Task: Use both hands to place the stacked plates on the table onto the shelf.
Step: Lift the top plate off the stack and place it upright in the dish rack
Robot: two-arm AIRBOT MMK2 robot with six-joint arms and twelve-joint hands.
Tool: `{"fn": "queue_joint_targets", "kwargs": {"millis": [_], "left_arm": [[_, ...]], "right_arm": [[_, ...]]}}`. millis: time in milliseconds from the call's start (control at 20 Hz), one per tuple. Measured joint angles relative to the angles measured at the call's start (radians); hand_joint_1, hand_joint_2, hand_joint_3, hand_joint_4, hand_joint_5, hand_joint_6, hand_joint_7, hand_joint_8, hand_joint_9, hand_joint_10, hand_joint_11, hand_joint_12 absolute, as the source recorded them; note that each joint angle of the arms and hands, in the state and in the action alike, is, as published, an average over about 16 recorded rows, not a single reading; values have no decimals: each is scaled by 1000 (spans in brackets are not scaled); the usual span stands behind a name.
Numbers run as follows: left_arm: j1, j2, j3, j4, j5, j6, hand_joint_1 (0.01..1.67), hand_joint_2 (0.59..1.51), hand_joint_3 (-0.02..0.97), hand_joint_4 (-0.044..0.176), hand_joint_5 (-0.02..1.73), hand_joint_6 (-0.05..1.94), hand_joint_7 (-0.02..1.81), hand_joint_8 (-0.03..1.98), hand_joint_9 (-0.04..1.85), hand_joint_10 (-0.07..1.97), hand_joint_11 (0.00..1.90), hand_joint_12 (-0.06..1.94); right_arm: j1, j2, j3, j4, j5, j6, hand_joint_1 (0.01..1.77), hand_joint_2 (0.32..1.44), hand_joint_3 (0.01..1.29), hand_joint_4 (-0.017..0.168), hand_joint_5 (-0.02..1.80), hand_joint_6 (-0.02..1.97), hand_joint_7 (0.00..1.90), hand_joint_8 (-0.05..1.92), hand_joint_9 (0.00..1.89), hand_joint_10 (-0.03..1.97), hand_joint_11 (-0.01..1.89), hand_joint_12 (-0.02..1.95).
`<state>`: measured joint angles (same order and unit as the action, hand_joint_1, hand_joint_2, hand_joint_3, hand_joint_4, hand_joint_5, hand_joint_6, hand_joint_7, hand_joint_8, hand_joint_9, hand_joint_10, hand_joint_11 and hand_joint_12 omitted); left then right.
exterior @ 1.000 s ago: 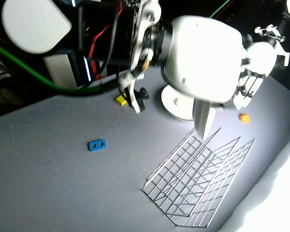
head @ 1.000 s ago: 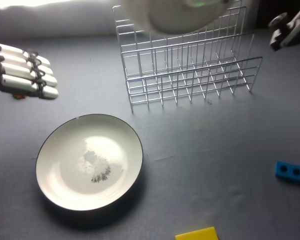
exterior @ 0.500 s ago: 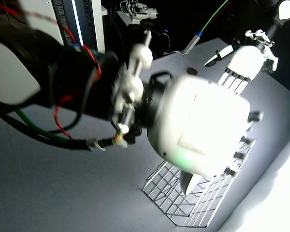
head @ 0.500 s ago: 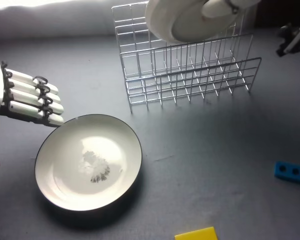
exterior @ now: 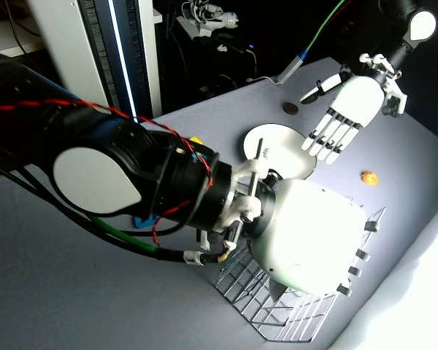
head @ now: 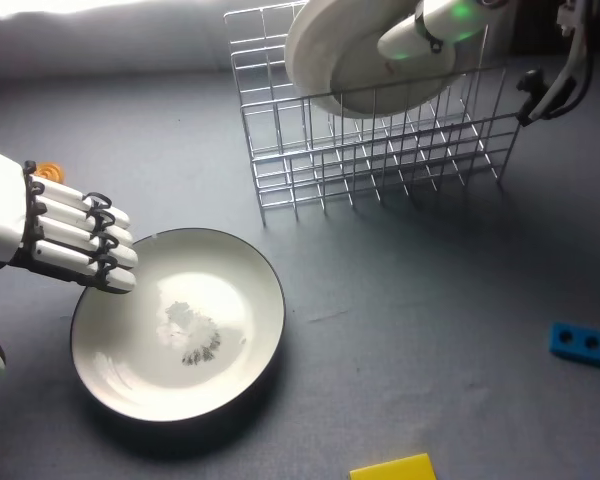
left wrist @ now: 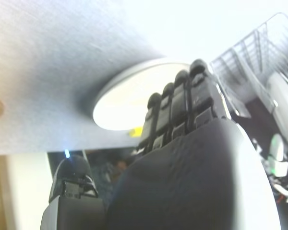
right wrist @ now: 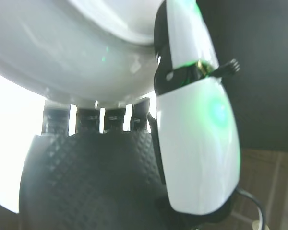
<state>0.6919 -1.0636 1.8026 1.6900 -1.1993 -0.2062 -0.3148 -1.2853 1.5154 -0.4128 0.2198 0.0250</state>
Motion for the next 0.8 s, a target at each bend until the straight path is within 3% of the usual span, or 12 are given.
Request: {"fn": "queue_joint_targets", "kwargs": {"millis": [250, 800], "left_arm": [[21, -7, -2, -1, 6, 5, 22, 1111, 21, 0, 41, 18, 19, -2, 13, -1, 13, 12], [67, -14, -12, -12, 30, 13, 23, 1109, 21, -1, 42, 18, 19, -1, -14, -21, 16, 12]], "right_arm": [[-36, -29, 45, 4, 25, 2, 1289, 1004, 13, -6, 866, 964, 980, 932, 937, 974, 715, 1395], [-62, -32, 62, 8, 54, 16, 1191, 1022, 14, -4, 743, 355, 872, 309, 810, 578, 501, 1417]]}}
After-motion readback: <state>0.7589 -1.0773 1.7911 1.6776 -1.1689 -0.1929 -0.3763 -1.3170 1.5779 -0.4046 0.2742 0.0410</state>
